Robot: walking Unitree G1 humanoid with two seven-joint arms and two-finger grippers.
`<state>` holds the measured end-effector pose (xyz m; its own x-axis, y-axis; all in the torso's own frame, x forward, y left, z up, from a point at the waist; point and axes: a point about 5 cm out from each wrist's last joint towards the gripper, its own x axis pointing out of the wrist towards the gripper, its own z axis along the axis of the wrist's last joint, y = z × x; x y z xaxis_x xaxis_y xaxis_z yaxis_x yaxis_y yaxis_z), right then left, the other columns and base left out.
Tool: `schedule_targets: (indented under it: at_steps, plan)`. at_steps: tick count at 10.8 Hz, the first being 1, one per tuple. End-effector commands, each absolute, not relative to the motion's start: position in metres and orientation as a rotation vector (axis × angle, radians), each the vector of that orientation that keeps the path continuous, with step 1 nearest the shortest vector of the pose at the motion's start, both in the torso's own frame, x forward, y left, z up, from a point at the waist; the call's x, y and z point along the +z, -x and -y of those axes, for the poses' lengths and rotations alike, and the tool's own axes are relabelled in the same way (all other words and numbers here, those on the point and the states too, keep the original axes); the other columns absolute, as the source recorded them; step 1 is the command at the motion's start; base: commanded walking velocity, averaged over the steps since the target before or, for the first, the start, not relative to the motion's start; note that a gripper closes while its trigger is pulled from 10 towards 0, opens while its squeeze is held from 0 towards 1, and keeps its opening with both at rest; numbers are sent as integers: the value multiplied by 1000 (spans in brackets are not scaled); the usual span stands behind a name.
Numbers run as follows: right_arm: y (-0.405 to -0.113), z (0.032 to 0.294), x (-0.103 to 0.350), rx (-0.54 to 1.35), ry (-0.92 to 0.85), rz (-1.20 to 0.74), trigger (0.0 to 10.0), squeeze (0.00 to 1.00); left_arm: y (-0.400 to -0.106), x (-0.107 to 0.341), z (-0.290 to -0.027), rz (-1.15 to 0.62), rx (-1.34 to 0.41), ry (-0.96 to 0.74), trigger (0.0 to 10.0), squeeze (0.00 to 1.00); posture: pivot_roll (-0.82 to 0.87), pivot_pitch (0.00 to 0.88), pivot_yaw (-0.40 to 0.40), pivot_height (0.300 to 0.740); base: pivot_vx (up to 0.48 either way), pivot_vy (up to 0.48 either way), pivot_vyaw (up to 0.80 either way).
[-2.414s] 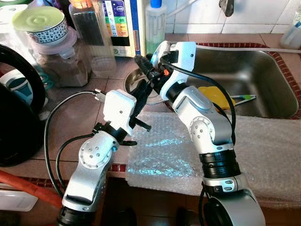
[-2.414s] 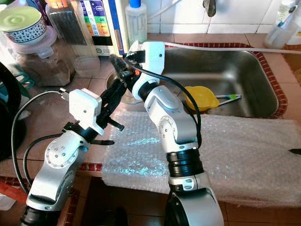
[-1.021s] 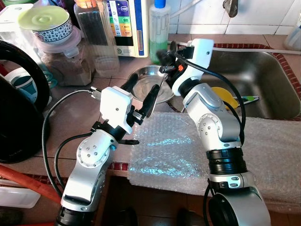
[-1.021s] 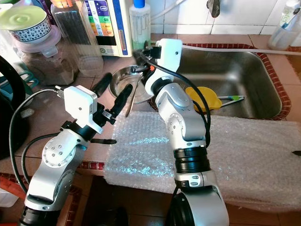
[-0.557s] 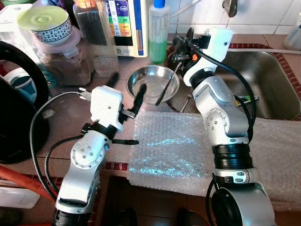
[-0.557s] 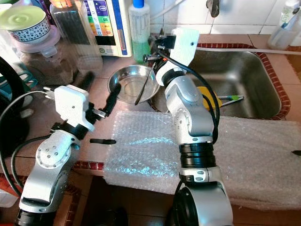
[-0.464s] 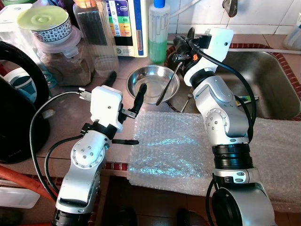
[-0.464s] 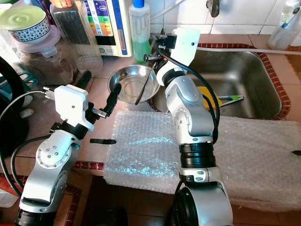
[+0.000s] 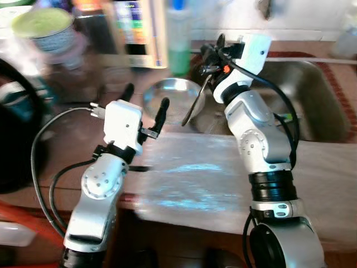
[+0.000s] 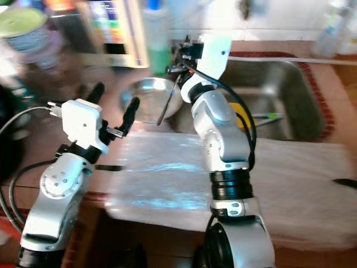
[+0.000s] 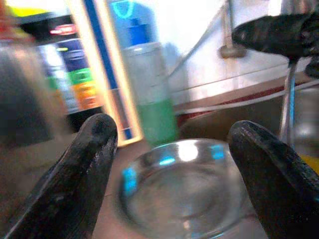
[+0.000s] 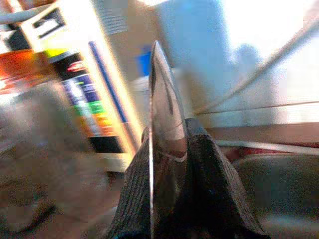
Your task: Kitchen organization
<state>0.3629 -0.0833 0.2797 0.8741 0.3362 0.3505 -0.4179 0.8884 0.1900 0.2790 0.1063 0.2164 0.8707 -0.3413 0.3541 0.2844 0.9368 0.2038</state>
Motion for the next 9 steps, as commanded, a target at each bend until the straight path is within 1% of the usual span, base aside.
schedule_targets:
  at_steps: [1, 6, 7, 8, 9]
  plan:
    - [-362, 81, 284, 404, -270, 335, 0, 0, -277, 221, -109, 411, -322, -161, 10000, 0, -70, 201, 71, 740, 0, -480, 0]
    - [-363, 87, 288, 379, -235, 362, 0, 0, -278, 220, -109, 403, -326, -166, 10000, 0, -73, 200, 70, 740, 0, -415, 0]
    - [-364, 89, 289, 367, -221, 372, 0, 0, -278, 218, -109, 400, -327, -175, 10000, 0, -75, 199, 71, 740, 0, -247, 0]
    - [-364, 92, 289, 355, -207, 382, 0, 0, -277, 217, -109, 400, -326, -173, 10000, 0, -76, 199, 70, 740, 0, 0, 0]
    - [-364, 99, 291, 321, -118, 418, 0, 0, -278, 217, -110, 400, -321, -167, 10000, 0, -78, 198, 69, 740, 0, 0, 0]
